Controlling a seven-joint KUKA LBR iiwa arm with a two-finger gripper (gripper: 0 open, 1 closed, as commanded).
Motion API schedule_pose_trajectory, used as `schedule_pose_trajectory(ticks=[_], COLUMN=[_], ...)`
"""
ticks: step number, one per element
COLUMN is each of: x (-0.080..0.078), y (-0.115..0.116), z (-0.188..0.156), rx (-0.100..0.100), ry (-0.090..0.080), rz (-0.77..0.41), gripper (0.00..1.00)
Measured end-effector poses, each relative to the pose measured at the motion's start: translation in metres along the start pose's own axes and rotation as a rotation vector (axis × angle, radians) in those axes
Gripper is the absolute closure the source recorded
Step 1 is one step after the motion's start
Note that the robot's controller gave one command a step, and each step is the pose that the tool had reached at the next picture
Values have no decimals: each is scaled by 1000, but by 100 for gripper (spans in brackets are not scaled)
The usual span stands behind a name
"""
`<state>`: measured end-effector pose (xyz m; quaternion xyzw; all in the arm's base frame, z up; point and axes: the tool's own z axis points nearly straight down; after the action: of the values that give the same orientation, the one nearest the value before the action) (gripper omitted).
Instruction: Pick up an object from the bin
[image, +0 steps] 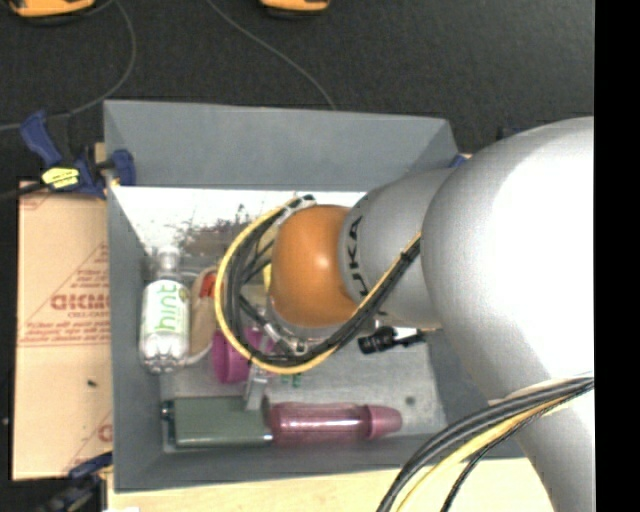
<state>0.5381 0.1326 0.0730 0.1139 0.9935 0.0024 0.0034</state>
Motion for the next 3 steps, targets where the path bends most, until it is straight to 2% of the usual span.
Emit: schedule_pose_trajectory(ticks=[1,3], x=[3,4], y=[-7,-8], z=[-1,-4], rx=[-3,-1], ry=[-9,-8], rz=[187,187], gripper=[100,100])
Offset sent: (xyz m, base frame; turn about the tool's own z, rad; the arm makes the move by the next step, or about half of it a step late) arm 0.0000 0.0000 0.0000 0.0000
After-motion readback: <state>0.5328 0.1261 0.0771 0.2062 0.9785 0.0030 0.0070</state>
